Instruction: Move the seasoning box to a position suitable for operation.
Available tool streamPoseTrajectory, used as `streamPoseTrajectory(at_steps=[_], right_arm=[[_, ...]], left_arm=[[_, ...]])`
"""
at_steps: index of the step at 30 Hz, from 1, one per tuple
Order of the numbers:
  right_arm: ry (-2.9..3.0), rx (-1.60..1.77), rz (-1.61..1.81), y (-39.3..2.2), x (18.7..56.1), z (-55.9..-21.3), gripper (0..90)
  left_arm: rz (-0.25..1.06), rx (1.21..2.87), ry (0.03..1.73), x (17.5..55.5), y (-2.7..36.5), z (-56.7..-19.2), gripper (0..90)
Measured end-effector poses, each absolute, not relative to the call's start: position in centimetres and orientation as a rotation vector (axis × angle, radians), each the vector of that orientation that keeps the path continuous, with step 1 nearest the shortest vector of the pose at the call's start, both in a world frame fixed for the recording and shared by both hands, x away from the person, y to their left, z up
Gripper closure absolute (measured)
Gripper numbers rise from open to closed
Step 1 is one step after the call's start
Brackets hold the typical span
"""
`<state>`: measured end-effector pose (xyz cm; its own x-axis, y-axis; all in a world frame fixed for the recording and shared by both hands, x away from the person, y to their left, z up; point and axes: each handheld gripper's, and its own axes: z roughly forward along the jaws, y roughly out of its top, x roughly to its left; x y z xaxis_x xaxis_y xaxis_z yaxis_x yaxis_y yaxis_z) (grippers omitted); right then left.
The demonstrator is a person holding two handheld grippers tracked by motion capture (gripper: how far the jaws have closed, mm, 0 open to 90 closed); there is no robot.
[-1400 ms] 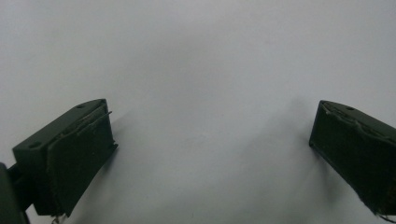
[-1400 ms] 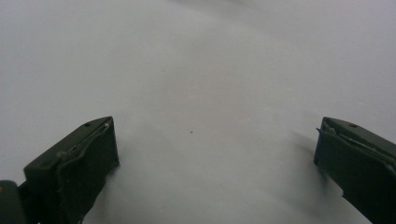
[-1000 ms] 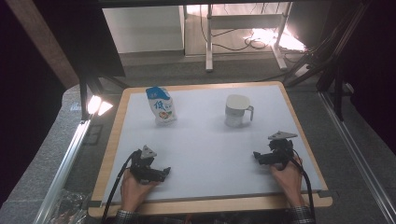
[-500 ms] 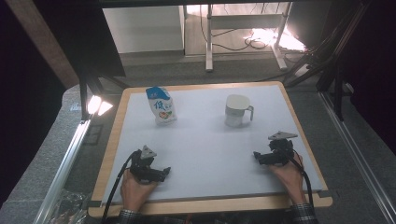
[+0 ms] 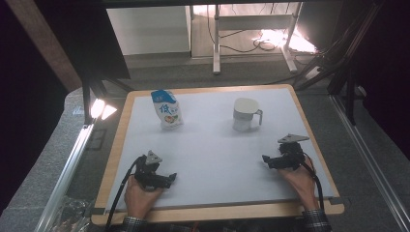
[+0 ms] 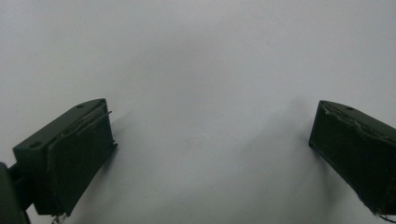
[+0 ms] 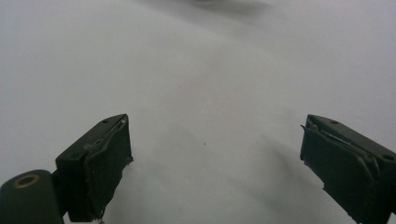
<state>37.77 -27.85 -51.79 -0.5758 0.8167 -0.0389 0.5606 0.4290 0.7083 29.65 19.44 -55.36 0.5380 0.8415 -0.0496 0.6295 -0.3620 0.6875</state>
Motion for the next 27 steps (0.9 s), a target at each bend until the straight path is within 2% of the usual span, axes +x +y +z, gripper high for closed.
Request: streamPoseTrajectory(at_steps=[6,27], right_arm=[[2.32,1.188,0.978,-27.7,38.5,-50.9,9.9],[2.257,1.176,1.079,-26.6,41.0,-48.7,24.0]], left_arm=[[0.414,2.112,1.184,29.7,19.4,-55.4,0.0],[0.414,2.112,1.184,29.7,19.4,-55.4,0.0]])
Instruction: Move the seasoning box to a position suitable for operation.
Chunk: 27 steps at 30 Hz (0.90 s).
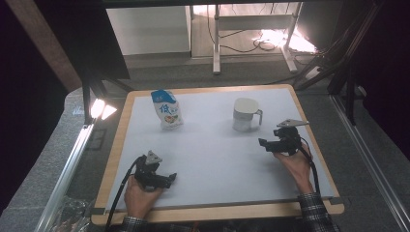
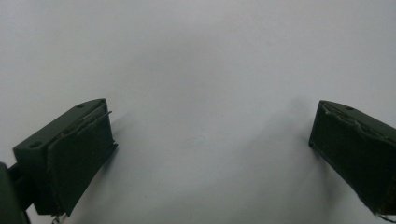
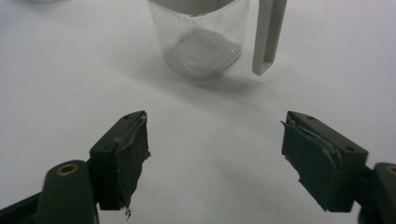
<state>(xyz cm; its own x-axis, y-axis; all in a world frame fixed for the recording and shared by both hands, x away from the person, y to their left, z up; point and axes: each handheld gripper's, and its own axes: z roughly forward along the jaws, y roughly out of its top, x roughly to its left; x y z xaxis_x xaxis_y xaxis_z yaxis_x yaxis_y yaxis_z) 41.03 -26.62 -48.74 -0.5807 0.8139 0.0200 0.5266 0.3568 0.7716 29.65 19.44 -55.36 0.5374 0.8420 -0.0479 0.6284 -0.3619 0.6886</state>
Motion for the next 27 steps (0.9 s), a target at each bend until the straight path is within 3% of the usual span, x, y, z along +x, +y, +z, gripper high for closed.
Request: streamPoseTrajectory(at_steps=[6,15,27], right_arm=[[2.226,1.151,1.055,-26.3,42.2,-48.4,36.1],[2.205,1.205,1.059,-25.5,44.2,-48.7,46.3],[2.162,1.233,1.0,-24.6,46.5,-48.5,50.4]], left_arm=[[0.414,2.112,1.183,29.7,19.4,-55.4,0.0],[0.413,2.112,1.183,29.7,19.4,-55.4,0.0],[0.414,2.112,1.182,29.7,19.4,-55.4,0.0]])
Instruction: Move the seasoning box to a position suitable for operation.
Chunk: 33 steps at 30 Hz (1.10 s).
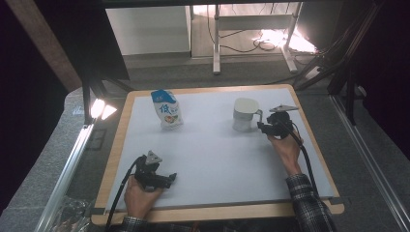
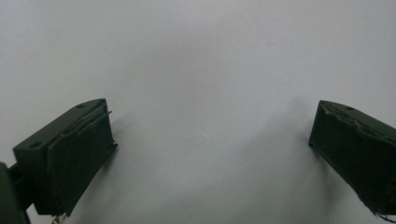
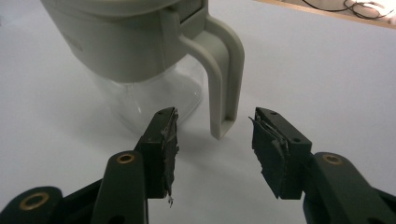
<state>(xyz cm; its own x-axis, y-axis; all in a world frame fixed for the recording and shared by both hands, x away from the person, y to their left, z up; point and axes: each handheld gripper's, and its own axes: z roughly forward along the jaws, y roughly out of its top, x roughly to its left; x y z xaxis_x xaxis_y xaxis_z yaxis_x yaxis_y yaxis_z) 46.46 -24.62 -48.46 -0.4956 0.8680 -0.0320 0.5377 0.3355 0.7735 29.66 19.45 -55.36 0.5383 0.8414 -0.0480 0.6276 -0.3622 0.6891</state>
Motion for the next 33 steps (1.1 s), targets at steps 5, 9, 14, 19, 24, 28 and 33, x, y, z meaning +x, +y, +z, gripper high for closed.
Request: streamPoseTrajectory(at_steps=[5,9,14,19,24,28,33], right_arm=[[2.146,1.246,0.998,-24.0,47.4,-48.4,52.9],[2.137,1.257,0.986,-23.8,47.9,-48.5,54.4],[2.11,1.244,0.983,-23.5,48.2,-48.7,58.4],[2.108,1.27,0.963,-23.2,48.7,-48.7,62.1],[2.099,1.308,0.969,-23.3,49.1,-48.8,64.2],[2.092,1.35,1.012,-23.5,49.4,-48.9,64.7],[2.066,1.319,0.981,-23.2,49.3,-48.9,71.4]], left_arm=[[0.414,2.112,1.182,29.7,19.4,-55.4,0.0],[0.414,2.112,1.182,29.7,19.4,-55.4,0.0],[0.414,2.111,1.182,29.7,19.4,-55.4,0.0],[0.414,2.111,1.182,29.7,19.4,-55.4,0.0],[0.414,2.111,1.182,29.7,19.4,-55.4,0.0],[0.414,2.112,1.182,29.7,19.4,-55.4,0.0],[0.414,2.111,1.182,29.7,19.4,-55.4,0.0]])
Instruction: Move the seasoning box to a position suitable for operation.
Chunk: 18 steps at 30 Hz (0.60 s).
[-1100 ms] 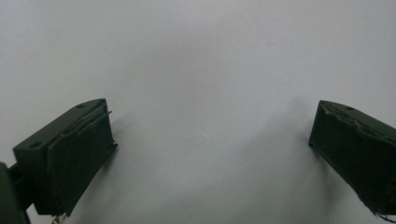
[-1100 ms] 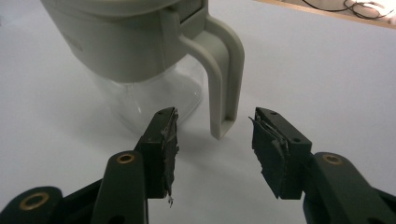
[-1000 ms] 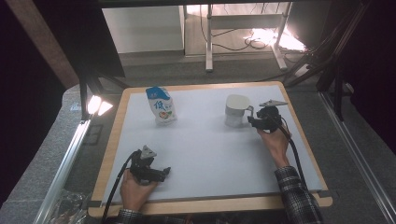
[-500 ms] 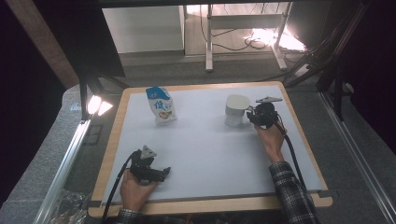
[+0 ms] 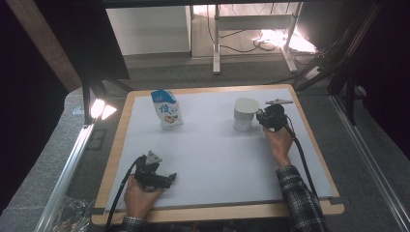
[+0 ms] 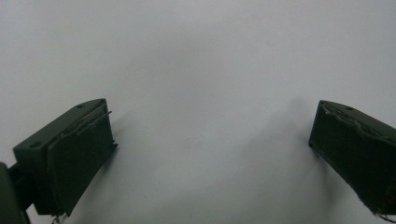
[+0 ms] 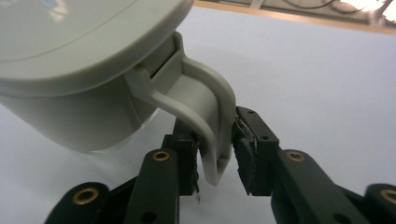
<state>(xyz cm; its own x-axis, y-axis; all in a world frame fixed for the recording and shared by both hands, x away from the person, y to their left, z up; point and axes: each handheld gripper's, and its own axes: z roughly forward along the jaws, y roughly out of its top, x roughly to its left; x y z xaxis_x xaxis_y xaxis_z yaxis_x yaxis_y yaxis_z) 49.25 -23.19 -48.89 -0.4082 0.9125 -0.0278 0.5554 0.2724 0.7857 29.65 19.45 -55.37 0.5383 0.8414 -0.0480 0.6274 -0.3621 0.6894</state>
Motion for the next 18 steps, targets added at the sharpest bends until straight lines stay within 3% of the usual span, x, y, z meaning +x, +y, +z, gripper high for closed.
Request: streamPoseTrajectory(at_steps=[18], right_arm=[[2.01,1.314,1.01,-23.4,49.52,-49.06,80.1]], left_arm=[[0.414,2.111,1.182,29.65,19.45,-55.36,0.0]])
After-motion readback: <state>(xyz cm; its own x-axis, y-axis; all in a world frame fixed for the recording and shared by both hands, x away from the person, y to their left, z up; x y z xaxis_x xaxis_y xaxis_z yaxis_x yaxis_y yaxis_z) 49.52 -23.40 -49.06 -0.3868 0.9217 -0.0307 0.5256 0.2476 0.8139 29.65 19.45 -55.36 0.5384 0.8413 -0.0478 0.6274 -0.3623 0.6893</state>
